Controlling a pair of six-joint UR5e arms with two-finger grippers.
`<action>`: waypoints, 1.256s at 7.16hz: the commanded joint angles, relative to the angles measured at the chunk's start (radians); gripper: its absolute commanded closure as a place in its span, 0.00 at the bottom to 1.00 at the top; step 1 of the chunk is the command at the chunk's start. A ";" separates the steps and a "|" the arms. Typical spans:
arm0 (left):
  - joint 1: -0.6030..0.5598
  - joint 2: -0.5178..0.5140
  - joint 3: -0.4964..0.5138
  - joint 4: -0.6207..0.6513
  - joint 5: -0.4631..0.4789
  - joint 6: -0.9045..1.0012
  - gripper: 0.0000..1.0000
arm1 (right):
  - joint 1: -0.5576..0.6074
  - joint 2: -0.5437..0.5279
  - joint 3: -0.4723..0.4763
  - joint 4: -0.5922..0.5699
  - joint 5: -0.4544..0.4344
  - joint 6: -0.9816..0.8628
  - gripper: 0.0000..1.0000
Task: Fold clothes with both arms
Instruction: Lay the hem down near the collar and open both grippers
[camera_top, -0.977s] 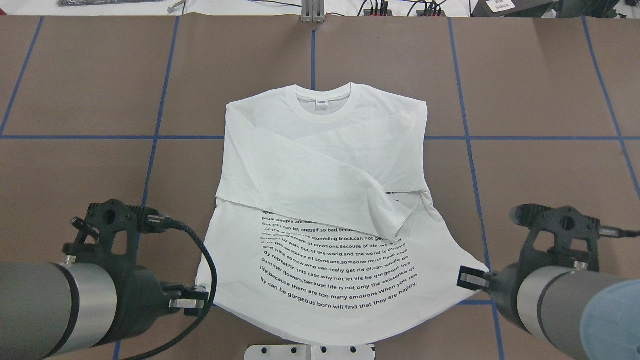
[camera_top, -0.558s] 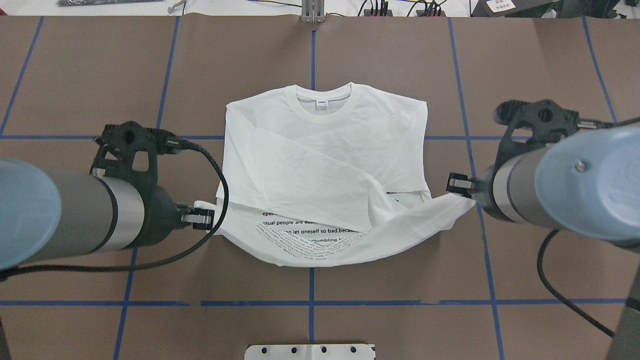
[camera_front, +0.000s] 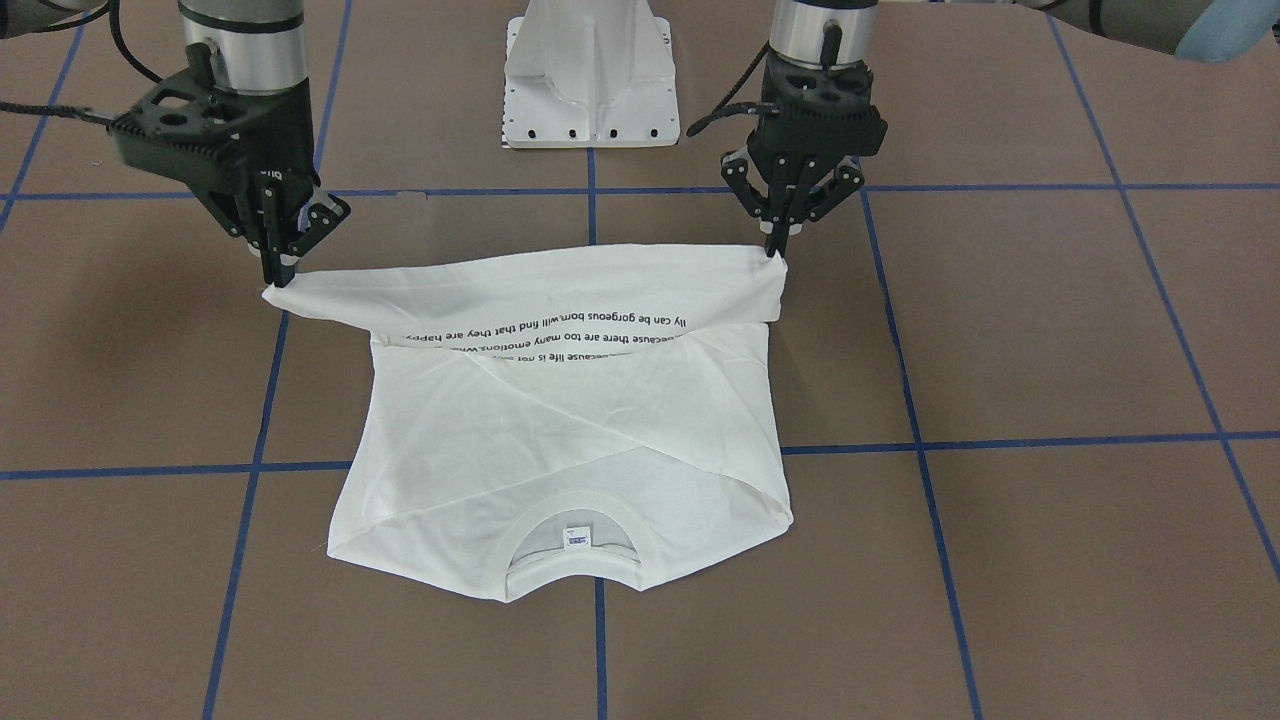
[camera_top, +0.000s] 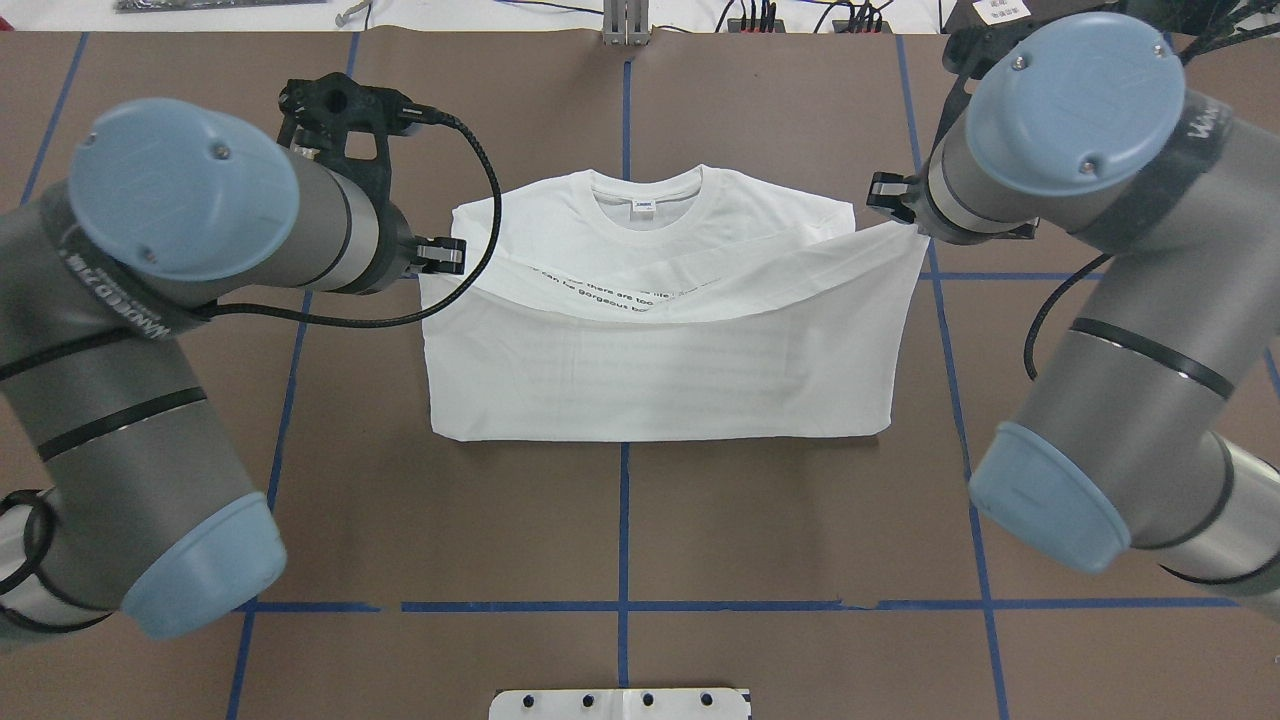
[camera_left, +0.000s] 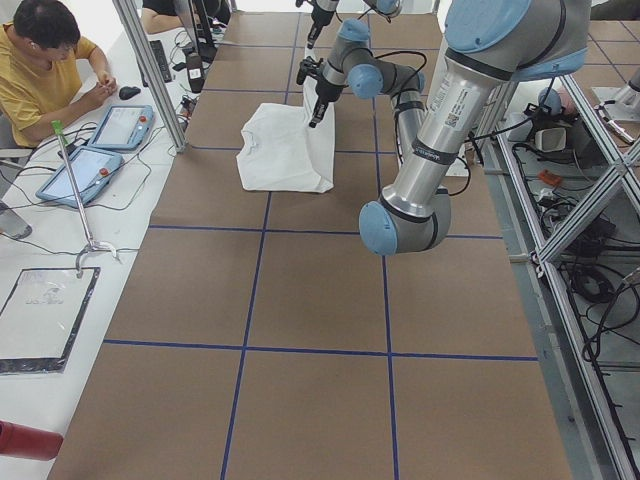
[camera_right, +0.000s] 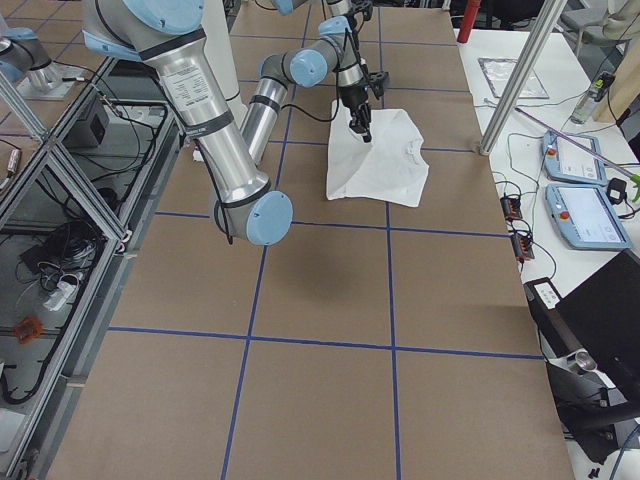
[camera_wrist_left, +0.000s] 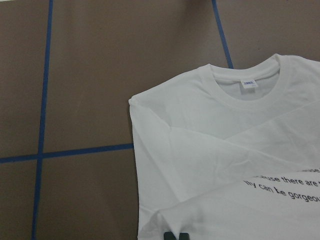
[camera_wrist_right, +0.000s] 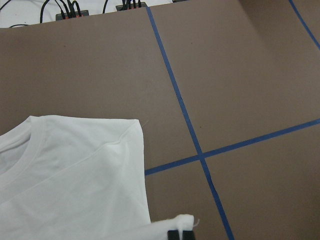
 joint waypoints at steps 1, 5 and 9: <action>-0.023 -0.017 0.224 -0.197 0.034 0.017 1.00 | 0.007 0.080 -0.252 0.158 -0.006 0.006 1.00; -0.072 -0.100 0.563 -0.459 0.045 0.055 1.00 | -0.022 0.103 -0.447 0.273 -0.014 0.002 1.00; -0.090 -0.134 0.673 -0.484 0.045 0.060 1.00 | -0.031 0.103 -0.513 0.339 -0.017 -0.008 1.00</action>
